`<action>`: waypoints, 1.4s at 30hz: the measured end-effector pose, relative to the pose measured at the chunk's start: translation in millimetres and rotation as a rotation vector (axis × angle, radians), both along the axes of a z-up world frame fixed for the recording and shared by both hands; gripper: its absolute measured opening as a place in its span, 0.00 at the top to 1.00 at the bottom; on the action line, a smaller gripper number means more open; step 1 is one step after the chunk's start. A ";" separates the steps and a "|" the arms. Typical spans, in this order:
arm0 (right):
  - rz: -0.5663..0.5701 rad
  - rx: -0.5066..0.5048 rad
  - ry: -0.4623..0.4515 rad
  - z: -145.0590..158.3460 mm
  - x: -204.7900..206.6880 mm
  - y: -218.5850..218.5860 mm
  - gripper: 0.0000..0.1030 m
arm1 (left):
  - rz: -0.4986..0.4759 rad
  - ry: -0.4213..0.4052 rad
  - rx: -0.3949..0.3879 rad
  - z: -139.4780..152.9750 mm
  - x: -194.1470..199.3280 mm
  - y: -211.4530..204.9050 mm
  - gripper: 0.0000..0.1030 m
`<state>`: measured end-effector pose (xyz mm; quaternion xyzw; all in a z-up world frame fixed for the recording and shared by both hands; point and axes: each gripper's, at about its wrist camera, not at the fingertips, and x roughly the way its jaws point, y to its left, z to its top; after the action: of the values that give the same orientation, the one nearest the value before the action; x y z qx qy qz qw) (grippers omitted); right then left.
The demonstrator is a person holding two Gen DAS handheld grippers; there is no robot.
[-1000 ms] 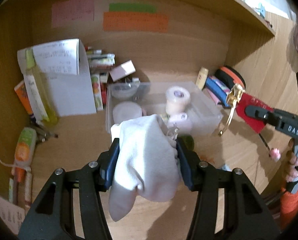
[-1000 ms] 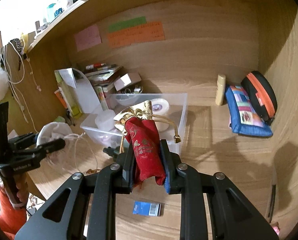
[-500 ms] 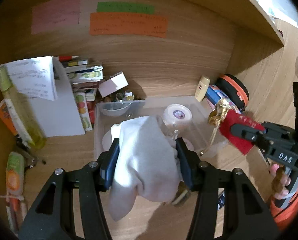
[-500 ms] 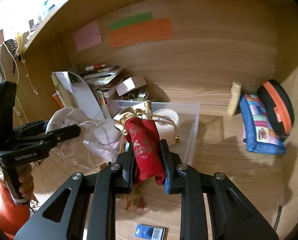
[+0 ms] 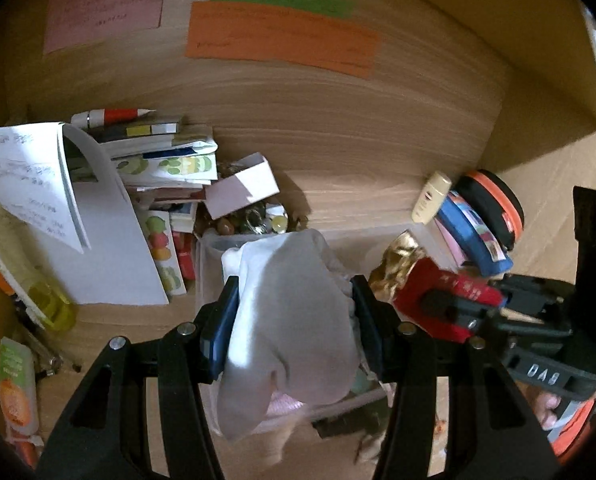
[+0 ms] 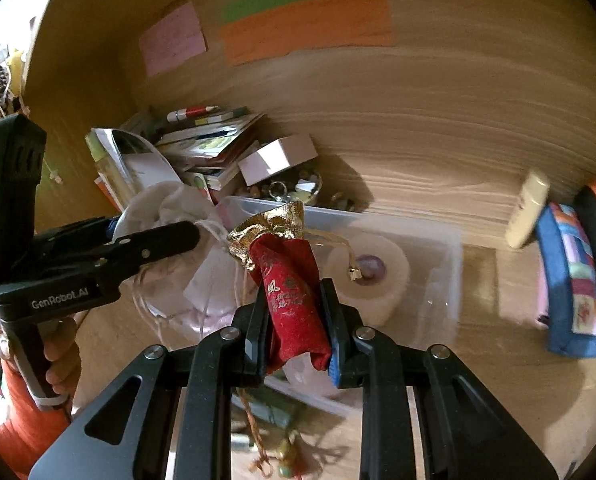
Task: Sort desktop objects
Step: 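Lower the white cloth bag with left tool while right tool lowers the red pouch into the bin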
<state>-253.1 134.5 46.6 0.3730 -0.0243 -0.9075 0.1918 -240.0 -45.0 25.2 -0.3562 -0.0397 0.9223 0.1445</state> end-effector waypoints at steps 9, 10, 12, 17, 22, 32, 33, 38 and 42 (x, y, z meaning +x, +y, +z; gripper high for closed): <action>0.006 0.046 -0.049 -21.5 -27.9 -24.7 0.81 | 0.011 -0.043 -0.072 -18.6 -34.1 9.4 0.48; 0.005 0.052 -0.052 -23.0 -29.2 -25.8 0.81 | 0.011 -0.054 -0.076 -22.0 -36.4 9.8 0.48; -0.001 0.081 -0.064 -27.3 -32.1 -28.4 0.81 | 0.008 -0.079 -0.074 -29.0 -41.0 9.3 0.48; 0.000 0.134 -0.056 -31.4 -33.4 -35.7 0.78 | 0.014 -0.086 -0.089 -34.5 -37.8 7.7 0.46; 0.000 0.170 -0.064 -33.8 -33.8 -41.0 0.73 | 0.012 -0.078 -0.103 -30.5 -33.6 10.1 0.42; -0.029 0.182 0.002 -10.9 -7.5 -34.9 0.59 | 0.030 -0.046 -0.102 -13.2 -14.2 5.5 0.34; -0.036 0.189 0.010 -8.6 -4.8 -34.0 0.59 | 0.030 -0.040 -0.095 -10.3 -11.6 4.1 0.32; -0.071 0.189 0.039 3.0 12.1 -22.9 0.51 | 0.037 -0.012 -0.092 2.1 5.1 0.9 0.29; -0.095 0.185 0.061 11.9 31.5 -12.2 0.48 | 0.034 0.009 -0.101 8.5 22.1 1.2 0.28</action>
<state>-221.6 122.3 58.5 0.3598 0.0479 -0.9248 0.1140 -217.8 -43.8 33.7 -0.3580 0.0015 0.9271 0.1105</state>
